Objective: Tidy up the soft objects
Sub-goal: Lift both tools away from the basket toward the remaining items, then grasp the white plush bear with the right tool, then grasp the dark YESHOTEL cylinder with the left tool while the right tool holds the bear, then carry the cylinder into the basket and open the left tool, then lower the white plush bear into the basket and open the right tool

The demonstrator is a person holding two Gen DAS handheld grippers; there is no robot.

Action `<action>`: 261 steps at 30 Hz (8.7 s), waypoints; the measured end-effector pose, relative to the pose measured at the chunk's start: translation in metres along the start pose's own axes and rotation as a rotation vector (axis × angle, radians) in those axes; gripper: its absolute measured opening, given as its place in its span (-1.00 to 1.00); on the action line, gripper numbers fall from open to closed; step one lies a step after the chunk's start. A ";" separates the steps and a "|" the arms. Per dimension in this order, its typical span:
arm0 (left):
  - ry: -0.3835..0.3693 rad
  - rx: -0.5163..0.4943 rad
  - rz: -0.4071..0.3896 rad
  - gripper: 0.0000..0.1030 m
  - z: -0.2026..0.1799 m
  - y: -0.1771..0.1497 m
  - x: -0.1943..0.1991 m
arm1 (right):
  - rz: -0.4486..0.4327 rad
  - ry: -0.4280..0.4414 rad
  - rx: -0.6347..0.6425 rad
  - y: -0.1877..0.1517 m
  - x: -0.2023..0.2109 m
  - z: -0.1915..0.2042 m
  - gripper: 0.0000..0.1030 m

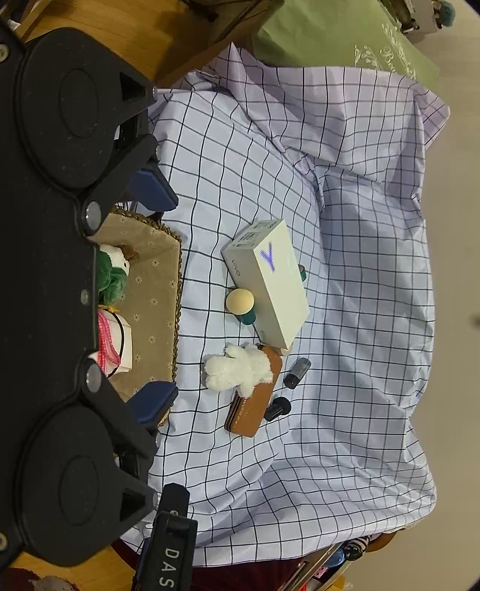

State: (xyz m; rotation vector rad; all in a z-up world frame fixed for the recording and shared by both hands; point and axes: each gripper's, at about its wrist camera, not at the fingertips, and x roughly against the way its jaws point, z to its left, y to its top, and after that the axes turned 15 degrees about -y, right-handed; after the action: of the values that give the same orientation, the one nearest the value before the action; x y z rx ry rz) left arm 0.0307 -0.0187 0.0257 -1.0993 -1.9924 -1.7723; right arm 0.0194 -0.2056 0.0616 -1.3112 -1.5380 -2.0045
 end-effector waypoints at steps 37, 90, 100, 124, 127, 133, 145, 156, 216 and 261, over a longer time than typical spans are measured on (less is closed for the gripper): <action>0.029 -0.013 0.079 0.87 0.055 0.066 -0.099 | 0.065 0.017 0.134 0.083 -0.143 0.086 0.47; -0.193 -0.347 0.251 0.81 -0.003 0.201 -0.277 | 0.131 0.040 -0.045 0.108 -0.198 0.029 -0.55; -0.212 -0.542 0.379 0.69 -0.032 0.185 -0.347 | 0.135 0.065 -0.081 0.108 -0.204 0.016 -0.55; -0.267 -0.493 0.447 0.35 -0.025 0.189 -0.411 | 0.152 0.088 -0.082 0.108 -0.207 0.013 -0.55; -0.278 -0.468 0.443 0.30 -0.024 0.192 -0.409 | 0.152 0.086 -0.081 0.107 -0.207 0.013 -0.55; -0.288 -0.435 0.411 0.29 -0.015 0.203 -0.401 | 0.149 0.075 -0.082 0.107 -0.204 0.012 -0.55; -0.270 -0.358 0.260 0.29 -0.008 0.217 -0.286 | 0.120 0.083 -0.090 0.105 -0.169 0.013 -0.55; -0.231 -0.211 0.174 0.30 0.028 0.186 -0.135 | 0.079 0.102 -0.060 0.076 -0.102 0.019 -0.55; -0.053 0.093 0.162 0.53 0.034 -0.045 0.001 | 0.050 0.160 0.072 -0.044 -0.011 0.023 -0.47; 0.002 0.061 0.167 0.74 0.032 -0.047 0.001 | 0.015 -0.022 0.127 -0.045 -0.011 0.021 0.50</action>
State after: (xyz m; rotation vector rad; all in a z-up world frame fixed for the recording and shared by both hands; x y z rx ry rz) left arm 0.0072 0.0128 -0.0151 -1.2056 -1.8798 -1.6172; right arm 0.0039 -0.1730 0.0257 -1.2957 -1.6310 -1.8559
